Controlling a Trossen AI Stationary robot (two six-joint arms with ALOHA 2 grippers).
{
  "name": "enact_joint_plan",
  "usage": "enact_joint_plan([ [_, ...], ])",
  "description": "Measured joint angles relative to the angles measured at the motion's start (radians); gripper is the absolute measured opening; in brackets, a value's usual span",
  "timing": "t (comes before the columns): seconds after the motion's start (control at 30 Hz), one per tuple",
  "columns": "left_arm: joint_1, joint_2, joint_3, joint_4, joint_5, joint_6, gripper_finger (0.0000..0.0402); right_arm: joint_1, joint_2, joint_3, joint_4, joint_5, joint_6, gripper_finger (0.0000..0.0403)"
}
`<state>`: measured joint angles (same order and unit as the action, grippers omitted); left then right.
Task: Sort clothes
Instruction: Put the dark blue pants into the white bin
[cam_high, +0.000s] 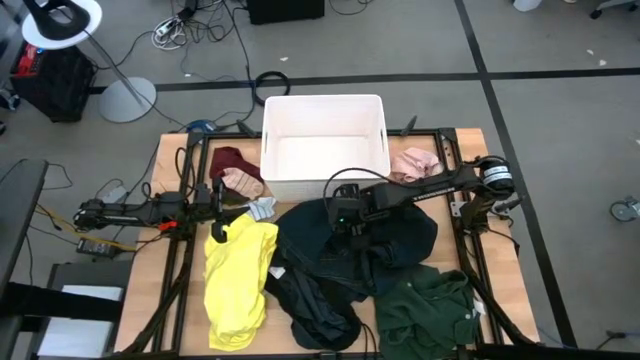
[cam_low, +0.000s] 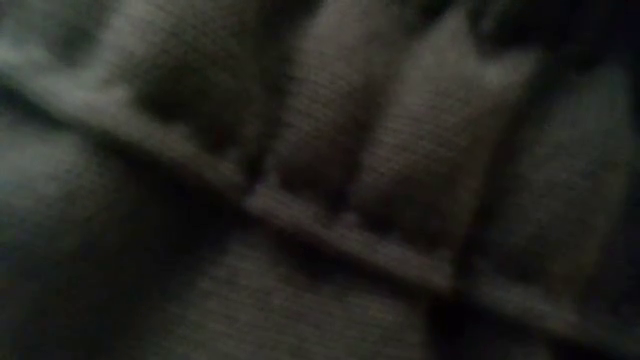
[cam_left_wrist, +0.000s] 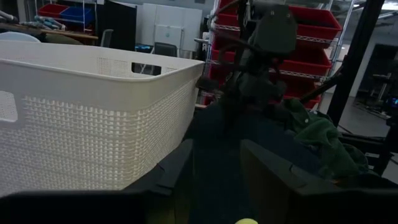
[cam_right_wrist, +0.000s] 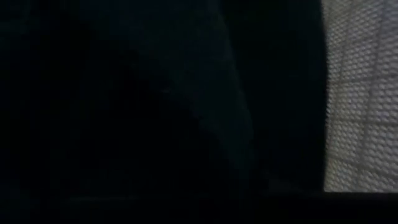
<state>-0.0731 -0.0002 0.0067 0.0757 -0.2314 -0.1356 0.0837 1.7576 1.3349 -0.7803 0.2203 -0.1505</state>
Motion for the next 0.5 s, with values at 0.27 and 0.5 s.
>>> enact_joint_plan([
  [0.27,0.000,0.000,0.000,0.000,0.000,0.000,0.0137,0.016,-0.090,0.179,-0.137,0.006,0.002,0.0005],
  [0.5,0.000,0.000,0.000,0.000,0.000,0.000,0.0137,0.043,-0.122,0.467,-0.276,0.128,-0.046,0.0005],
])
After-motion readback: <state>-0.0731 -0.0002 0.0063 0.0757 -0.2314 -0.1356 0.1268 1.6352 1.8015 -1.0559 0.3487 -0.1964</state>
